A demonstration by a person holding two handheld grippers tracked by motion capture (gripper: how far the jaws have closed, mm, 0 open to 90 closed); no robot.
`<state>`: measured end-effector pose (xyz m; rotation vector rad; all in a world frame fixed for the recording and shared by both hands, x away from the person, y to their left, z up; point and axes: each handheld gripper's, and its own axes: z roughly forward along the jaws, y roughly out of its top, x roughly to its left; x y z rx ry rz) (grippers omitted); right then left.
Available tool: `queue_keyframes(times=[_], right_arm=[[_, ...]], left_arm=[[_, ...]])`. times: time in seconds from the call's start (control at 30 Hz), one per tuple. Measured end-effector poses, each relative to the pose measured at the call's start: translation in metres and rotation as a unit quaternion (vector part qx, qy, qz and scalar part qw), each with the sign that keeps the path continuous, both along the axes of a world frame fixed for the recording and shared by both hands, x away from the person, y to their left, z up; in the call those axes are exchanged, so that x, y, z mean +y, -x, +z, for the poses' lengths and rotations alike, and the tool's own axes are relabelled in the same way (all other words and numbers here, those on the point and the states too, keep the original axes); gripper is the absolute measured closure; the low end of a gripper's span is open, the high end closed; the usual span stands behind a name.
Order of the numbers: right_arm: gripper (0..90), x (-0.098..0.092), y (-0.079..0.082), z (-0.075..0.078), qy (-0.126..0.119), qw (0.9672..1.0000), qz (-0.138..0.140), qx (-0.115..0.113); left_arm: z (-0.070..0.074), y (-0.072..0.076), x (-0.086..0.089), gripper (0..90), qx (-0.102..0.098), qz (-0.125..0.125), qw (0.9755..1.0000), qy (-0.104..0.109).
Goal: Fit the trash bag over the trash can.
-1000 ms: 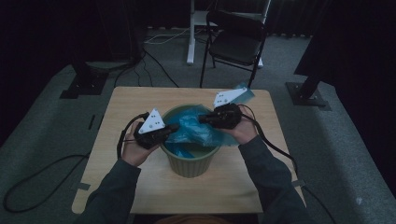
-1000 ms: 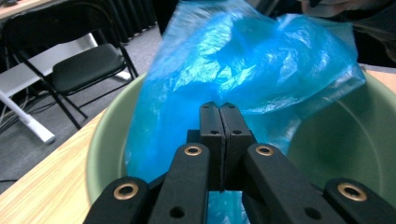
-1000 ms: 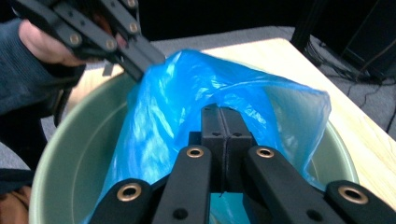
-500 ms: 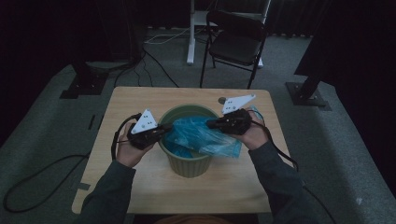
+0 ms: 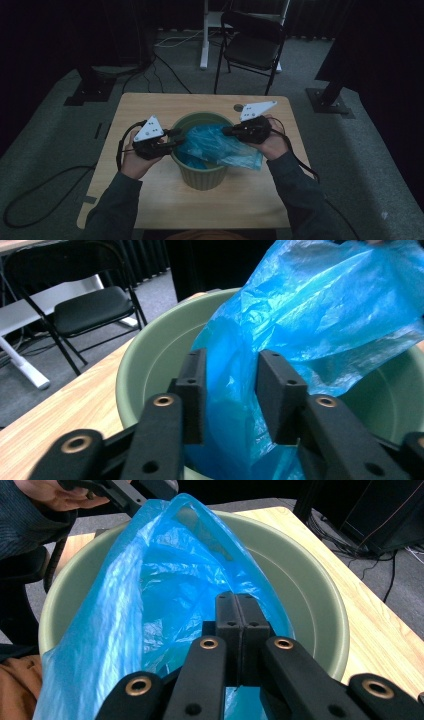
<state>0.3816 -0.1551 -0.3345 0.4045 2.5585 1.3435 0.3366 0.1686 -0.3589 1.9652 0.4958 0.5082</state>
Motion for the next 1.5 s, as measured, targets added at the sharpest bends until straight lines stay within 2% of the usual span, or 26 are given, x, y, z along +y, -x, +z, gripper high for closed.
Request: queue_keyframes(times=[0.33,0.53,0.73,0.93,1.23,1.27,1.33,1.4,1.5], right_arm=[[90.0,0.001,-0.002,-0.001,0.002,1.0000,-0.001,0.000],[90.0,0.001,-0.002,-0.001,0.003,1.0000,0.001,0.000],[90.0,0.004,-0.002,-0.003,0.005,1.0000,0.004,0.002],[90.0,0.006,-0.001,-0.003,0.006,0.9999,0.010,0.001],[90.0,0.008,0.000,-0.002,0.005,0.9999,0.013,-0.001],[90.0,0.008,0.000,-0.002,0.005,0.9999,0.014,-0.001],[90.0,0.009,0.000,-0.002,0.005,0.9999,0.015,-0.001],[90.0,0.008,0.000,-0.002,0.006,0.9999,0.015,-0.001],[90.0,0.007,0.001,-0.002,0.006,0.9999,0.015,-0.003]], left_arm=[[0.011,-0.005,0.002,60.7,0.005,-0.012,0.9997,0.021],[0.013,-0.008,0.000,60.0,0.008,-0.015,0.9996,0.024],[0.017,-0.016,-0.006,59.0,0.019,-0.028,0.9990,0.030],[0.019,-0.023,-0.018,58.1,0.032,-0.047,0.9980,0.026],[0.017,-0.028,-0.037,54.5,0.050,-0.078,0.9957,0.009],[0.017,-0.028,-0.038,57.3,0.049,-0.078,0.9957,0.002],[0.015,-0.028,-0.042,70.8,0.045,-0.075,0.9961,-0.011],[0.014,-0.027,-0.043,81.3,0.044,-0.075,0.9961,-0.014],[0.014,-0.027,-0.043,89.3,0.040,-0.074,0.9963,-0.017]])
